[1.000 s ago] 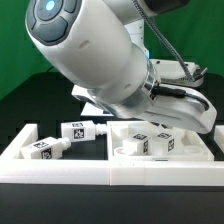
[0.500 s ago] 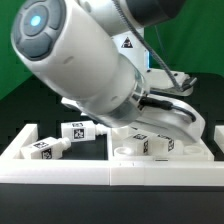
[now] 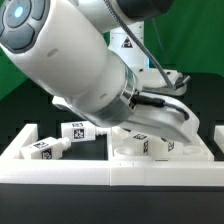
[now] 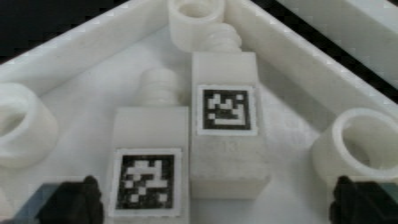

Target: Assemble one leg

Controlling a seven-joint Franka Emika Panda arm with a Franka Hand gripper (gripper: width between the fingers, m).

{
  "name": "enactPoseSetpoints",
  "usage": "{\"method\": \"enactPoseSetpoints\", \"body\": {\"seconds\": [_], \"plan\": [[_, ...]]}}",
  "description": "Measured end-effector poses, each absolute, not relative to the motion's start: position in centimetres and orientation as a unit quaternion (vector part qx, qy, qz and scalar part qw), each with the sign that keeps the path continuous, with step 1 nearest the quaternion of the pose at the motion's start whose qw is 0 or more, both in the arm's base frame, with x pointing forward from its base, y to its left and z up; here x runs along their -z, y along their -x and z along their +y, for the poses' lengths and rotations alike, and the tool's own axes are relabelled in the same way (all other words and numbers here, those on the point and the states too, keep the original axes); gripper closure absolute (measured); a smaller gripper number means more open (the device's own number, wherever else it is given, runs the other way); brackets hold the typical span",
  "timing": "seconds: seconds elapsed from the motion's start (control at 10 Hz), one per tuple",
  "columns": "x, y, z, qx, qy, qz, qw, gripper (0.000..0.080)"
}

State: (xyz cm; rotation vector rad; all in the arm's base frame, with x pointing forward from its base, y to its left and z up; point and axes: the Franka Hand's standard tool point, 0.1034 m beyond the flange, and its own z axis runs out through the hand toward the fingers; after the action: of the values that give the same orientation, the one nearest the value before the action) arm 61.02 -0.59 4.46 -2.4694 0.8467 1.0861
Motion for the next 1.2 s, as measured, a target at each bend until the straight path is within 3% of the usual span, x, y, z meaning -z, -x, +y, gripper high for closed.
{"method": "enactPoseSetpoints", "body": {"seconds": [0.2,1.2], "plan": [[-4.8,-61.1,-0.9,-0.374,0.868,0.288,0.153,0.0151],[-2.1,-60.6,-1.3,-0.359,0.875,0.284,0.157,0.0151]]}}
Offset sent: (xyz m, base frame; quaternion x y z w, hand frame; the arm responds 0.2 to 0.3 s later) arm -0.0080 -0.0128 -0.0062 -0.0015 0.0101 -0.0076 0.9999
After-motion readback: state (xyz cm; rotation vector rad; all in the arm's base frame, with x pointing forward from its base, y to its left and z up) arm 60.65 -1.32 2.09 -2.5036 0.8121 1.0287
